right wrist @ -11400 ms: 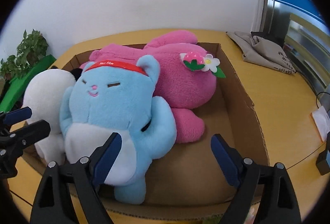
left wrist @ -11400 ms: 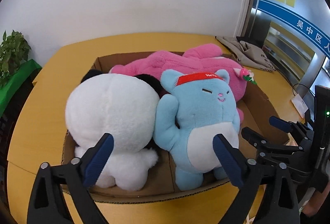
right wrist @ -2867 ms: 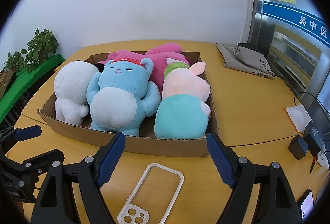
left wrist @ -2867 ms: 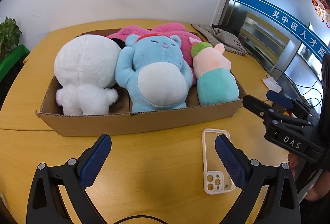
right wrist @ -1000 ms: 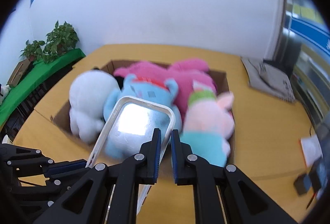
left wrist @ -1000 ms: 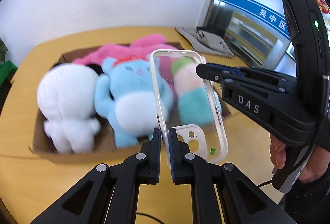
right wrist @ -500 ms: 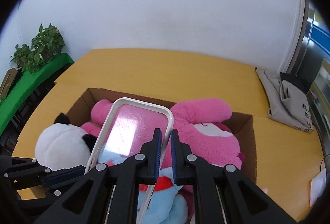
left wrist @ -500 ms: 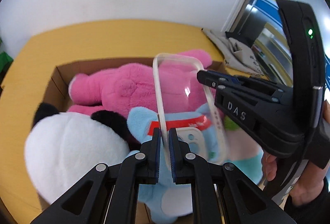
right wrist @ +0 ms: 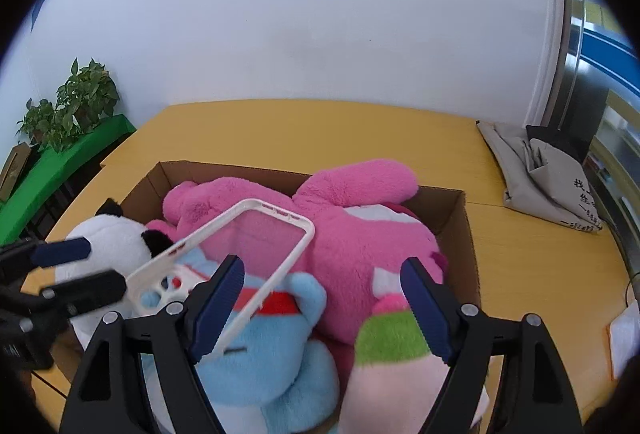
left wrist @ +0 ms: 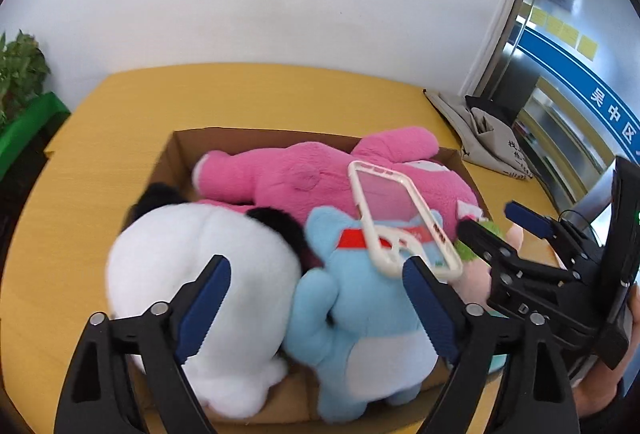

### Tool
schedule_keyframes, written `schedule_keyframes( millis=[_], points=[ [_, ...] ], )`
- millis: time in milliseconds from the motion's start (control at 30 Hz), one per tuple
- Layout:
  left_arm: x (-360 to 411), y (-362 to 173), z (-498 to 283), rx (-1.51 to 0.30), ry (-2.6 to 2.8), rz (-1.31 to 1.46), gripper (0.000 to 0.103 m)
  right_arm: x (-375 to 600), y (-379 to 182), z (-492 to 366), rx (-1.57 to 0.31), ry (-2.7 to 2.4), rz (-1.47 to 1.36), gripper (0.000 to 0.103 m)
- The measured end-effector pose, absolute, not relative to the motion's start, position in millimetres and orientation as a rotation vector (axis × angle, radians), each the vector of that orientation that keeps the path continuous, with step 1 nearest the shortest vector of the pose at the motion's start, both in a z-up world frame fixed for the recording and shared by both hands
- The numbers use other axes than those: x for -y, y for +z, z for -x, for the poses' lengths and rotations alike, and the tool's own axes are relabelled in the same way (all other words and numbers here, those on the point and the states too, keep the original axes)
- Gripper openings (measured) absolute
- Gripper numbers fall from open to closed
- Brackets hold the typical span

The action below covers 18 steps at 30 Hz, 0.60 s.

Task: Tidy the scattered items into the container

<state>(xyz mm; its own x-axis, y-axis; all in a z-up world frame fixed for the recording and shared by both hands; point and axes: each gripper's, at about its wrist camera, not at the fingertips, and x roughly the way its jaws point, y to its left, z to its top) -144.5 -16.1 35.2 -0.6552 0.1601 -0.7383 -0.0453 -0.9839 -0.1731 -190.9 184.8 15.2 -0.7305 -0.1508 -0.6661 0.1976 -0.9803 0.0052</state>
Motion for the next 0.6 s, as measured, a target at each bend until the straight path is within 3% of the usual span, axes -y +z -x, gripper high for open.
schedule_keyframes(
  millis=[100,233,600],
  points=[
    [16.3,35.8,113.9,0.143,2.802,1.217,0.101,-188.2,12.4,157.1,-0.111,-2.765,-1.061,0.081],
    [12.8,26.9,78.9,0.063,2.865,1.207,0.101,-184.8,7.7,113.7,-0.127,-2.799,-1.065,0.081],
    [18.4,25.3,28.9,0.134,2.885,1.179,0.101,-168.5,15.9,51.5,-0.179,-2.820,-1.002,0.081]
  ],
)
